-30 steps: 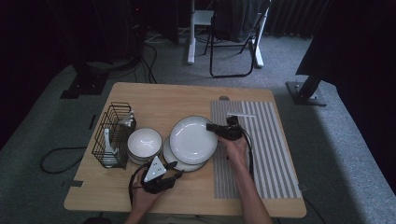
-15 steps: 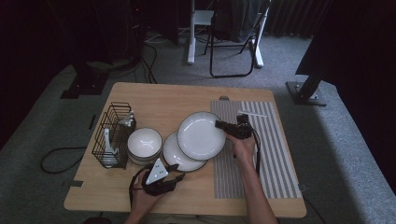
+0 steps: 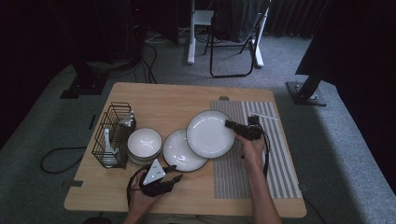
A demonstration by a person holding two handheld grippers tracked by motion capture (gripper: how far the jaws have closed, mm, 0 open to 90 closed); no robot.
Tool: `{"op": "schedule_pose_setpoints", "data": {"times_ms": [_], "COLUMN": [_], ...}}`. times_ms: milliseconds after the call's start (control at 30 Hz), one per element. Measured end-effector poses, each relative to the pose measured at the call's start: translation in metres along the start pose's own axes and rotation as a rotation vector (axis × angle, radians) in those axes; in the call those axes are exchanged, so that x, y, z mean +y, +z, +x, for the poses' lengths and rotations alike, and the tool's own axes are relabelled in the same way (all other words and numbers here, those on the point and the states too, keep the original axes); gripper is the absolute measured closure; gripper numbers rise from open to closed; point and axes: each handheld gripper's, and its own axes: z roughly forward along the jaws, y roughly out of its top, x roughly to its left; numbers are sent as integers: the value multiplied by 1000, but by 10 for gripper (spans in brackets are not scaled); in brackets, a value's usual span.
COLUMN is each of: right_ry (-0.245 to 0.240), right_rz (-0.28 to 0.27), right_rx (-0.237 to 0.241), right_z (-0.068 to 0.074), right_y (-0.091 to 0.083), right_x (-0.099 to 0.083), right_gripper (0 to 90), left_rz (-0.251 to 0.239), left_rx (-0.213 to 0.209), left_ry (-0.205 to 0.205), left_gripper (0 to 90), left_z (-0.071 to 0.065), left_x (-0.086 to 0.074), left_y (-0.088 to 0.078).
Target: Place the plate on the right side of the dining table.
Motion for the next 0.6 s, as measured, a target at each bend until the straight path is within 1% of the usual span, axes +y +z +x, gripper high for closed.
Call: {"op": "schedule_pose_setpoints", "data": {"times_ms": [167,267,400,467,500,600], "right_ry": [16,24,41,49,59,66], "right_rz": [-19,-27,-43,-53,-62,-71], "right_rx": [-21,-27,-45,-58,-71,-81], "right_z": [-9,-13,-21,-25,-29,-33], "right_y": [-11,-16,-25,-29,-34,-38], "right_x": [0,0,-1,-1,-2,-2], "right_gripper": [834,833,834,834,833,834], "left_rz": [0,-1,-4,-10,-10,-3], "left_rx": [-2,1,10,9,9,4], "left_ry": [10,8,17,24,28,35], "left_gripper": [563,563,567,577,577,576], "left_z": [-1,-1,-1,-2,-3,-4], "left_x": [-2,-3,-4,-4,-4,-4], "left_y": [-4,-6,-8,-7,-7,-5]}}
